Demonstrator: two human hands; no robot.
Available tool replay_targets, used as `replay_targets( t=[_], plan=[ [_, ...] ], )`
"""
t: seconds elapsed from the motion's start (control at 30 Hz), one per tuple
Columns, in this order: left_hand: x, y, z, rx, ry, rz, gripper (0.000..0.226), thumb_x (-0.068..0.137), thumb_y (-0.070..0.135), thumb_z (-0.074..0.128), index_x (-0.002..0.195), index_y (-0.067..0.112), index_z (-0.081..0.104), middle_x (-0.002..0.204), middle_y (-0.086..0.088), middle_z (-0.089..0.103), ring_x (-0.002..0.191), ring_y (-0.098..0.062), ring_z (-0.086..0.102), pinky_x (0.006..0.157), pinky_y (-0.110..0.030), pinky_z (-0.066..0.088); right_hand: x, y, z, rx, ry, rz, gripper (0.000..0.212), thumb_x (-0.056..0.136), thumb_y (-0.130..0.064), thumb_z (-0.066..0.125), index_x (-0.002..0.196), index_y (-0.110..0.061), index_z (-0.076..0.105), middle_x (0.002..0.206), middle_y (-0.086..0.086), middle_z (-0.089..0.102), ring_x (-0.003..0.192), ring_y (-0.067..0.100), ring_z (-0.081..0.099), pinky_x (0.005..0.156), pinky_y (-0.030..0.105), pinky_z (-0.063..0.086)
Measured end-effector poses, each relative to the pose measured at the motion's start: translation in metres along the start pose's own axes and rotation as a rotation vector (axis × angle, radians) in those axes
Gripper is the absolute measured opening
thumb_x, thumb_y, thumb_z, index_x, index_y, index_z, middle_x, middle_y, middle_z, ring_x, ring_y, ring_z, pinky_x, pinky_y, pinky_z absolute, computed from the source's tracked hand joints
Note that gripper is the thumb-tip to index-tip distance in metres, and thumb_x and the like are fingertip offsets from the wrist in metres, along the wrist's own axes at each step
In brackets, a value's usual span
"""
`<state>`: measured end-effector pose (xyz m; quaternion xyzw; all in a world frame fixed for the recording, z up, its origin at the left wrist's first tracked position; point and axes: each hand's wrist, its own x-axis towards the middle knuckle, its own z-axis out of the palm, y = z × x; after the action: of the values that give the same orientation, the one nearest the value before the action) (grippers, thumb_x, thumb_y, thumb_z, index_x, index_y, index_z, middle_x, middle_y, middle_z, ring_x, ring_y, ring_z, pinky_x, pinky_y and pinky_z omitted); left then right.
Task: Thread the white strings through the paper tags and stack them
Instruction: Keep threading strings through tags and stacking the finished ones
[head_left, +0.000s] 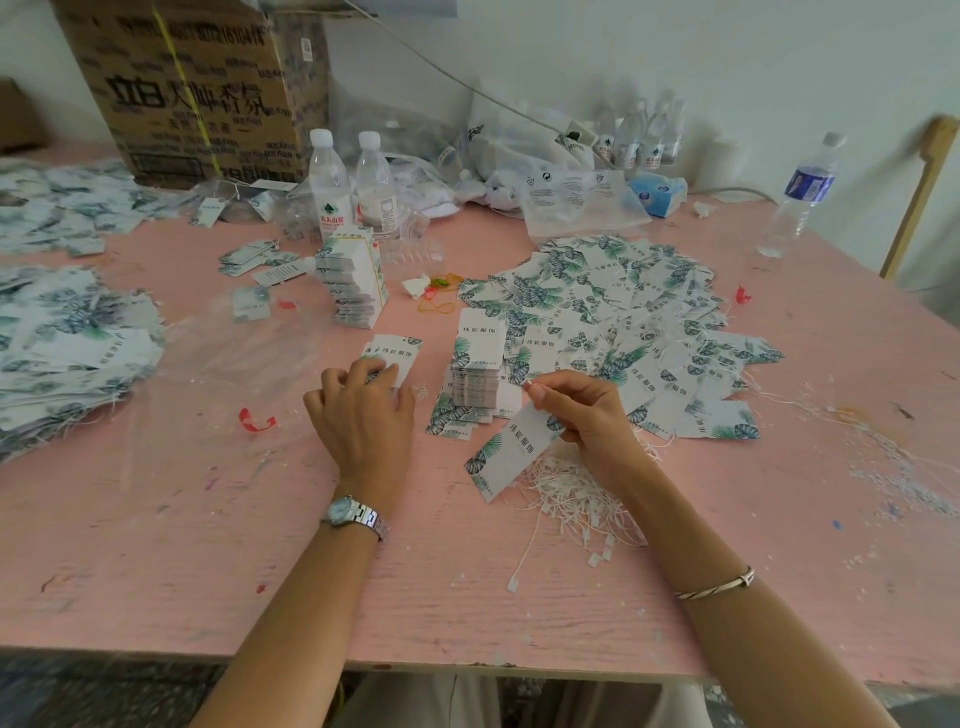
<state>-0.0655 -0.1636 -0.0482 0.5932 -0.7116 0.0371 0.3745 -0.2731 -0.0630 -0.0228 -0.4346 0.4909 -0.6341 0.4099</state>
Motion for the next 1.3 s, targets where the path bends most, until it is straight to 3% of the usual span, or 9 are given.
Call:
replay_targets(
  t=[0.1, 0.23, 0.33, 0.47, 0.6, 0.77, 0.97, 1.2, 1.3],
  plan=[
    [0.000, 0.001, 0.000, -0.035, 0.027, -0.004, 0.022, 0.086, 0.029, 0.077, 0.106, 0.018, 0.079, 0.114, 0.003, 0.073, 0.098, -0.028, 0.054, 0.078, -0.037, 0.027, 0.000, 0.001, -0.001, -0.018, -0.008, 0.006, 0.009, 0.080, -0.028, 0.079, 0.080, -0.019, 0.078, 0.082, 0.019, 0.054, 0.068, 0.030, 0.034, 0.063, 0.043, 0.015],
    [0.002, 0.000, -0.001, -0.069, 0.082, 0.012, 0.015, 0.090, 0.025, 0.073, 0.100, 0.018, 0.081, 0.107, 0.002, 0.075, 0.093, -0.030, 0.055, 0.075, -0.037, 0.029, 0.000, 0.001, -0.003, -0.040, -0.012, 0.000, 0.009, 0.081, -0.028, 0.077, 0.079, -0.019, 0.077, 0.069, 0.009, 0.055, 0.056, 0.018, 0.035, 0.052, 0.023, 0.021],
    [0.006, -0.002, -0.003, -0.077, 0.225, 0.060, 0.012, 0.092, 0.024, 0.072, 0.097, 0.017, 0.080, 0.101, 0.002, 0.074, 0.088, -0.030, 0.055, 0.071, -0.037, 0.030, 0.001, 0.002, -0.003, -0.037, -0.021, 0.003, 0.016, 0.077, -0.034, 0.080, 0.080, -0.019, 0.077, 0.074, 0.013, 0.056, 0.066, 0.030, 0.035, 0.057, 0.035, 0.017],
    [0.012, -0.005, -0.005, -0.108, 0.483, 0.084, 0.013, 0.093, 0.030, 0.073, 0.100, 0.021, 0.079, 0.100, 0.005, 0.072, 0.089, -0.022, 0.047, 0.070, -0.035, 0.029, 0.001, 0.002, -0.003, -0.047, -0.041, -0.002, 0.019, 0.076, -0.037, 0.080, 0.080, -0.019, 0.076, 0.068, 0.001, 0.058, 0.055, 0.014, 0.033, 0.053, 0.029, 0.019],
    [0.008, 0.003, -0.006, -0.158, 0.605, 0.224, 0.010, 0.087, 0.031, 0.081, 0.087, 0.021, 0.079, 0.088, 0.004, 0.072, 0.083, -0.019, 0.046, 0.069, -0.034, 0.029, 0.001, 0.002, -0.004, -0.040, -0.035, -0.008, 0.010, 0.082, -0.028, 0.077, 0.080, -0.019, 0.075, 0.073, 0.004, 0.060, 0.062, 0.024, 0.034, 0.059, 0.041, 0.017],
    [-0.004, 0.024, -0.008, -0.249, 0.607, 0.493, 0.016, 0.085, 0.031, 0.084, 0.074, 0.021, 0.077, 0.081, 0.008, 0.070, 0.076, -0.016, 0.047, 0.068, -0.035, 0.030, -0.001, 0.001, -0.003, -0.059, -0.046, -0.086, 0.006, 0.088, -0.024, 0.073, 0.083, -0.020, 0.075, 0.073, -0.001, 0.064, 0.053, 0.013, 0.038, 0.042, 0.016, 0.029],
    [-0.016, 0.039, -0.009, -0.294, 0.540, 0.695, 0.016, 0.086, 0.030, 0.083, 0.075, 0.021, 0.076, 0.081, 0.010, 0.071, 0.071, -0.016, 0.050, 0.066, -0.034, 0.032, 0.000, 0.001, -0.002, -0.050, -0.069, -0.182, 0.006, 0.091, -0.008, 0.066, 0.093, -0.003, 0.069, 0.082, -0.004, 0.072, 0.063, 0.003, 0.061, 0.052, 0.011, 0.043],
    [-0.021, 0.044, -0.011, -0.286, 0.504, 0.834, 0.009, 0.083, 0.024, 0.085, 0.077, 0.021, 0.080, 0.080, 0.010, 0.072, 0.076, -0.015, 0.047, 0.065, -0.033, 0.032, 0.001, 0.003, -0.003, -0.056, -0.045, -0.206, 0.006, 0.091, -0.006, 0.068, 0.089, -0.011, 0.073, 0.078, -0.009, 0.071, 0.058, 0.000, 0.060, 0.052, 0.011, 0.043],
    [-0.023, 0.047, -0.009, -0.334, 0.414, 0.849, 0.015, 0.088, 0.036, 0.079, 0.079, 0.024, 0.080, 0.086, 0.010, 0.073, 0.079, -0.014, 0.050, 0.067, -0.034, 0.036, 0.001, 0.004, -0.003, -0.087, -0.018, -0.177, 0.004, 0.090, -0.009, 0.070, 0.088, -0.010, 0.073, 0.071, -0.009, 0.069, 0.051, -0.001, 0.054, 0.049, 0.010, 0.039]
  ],
)
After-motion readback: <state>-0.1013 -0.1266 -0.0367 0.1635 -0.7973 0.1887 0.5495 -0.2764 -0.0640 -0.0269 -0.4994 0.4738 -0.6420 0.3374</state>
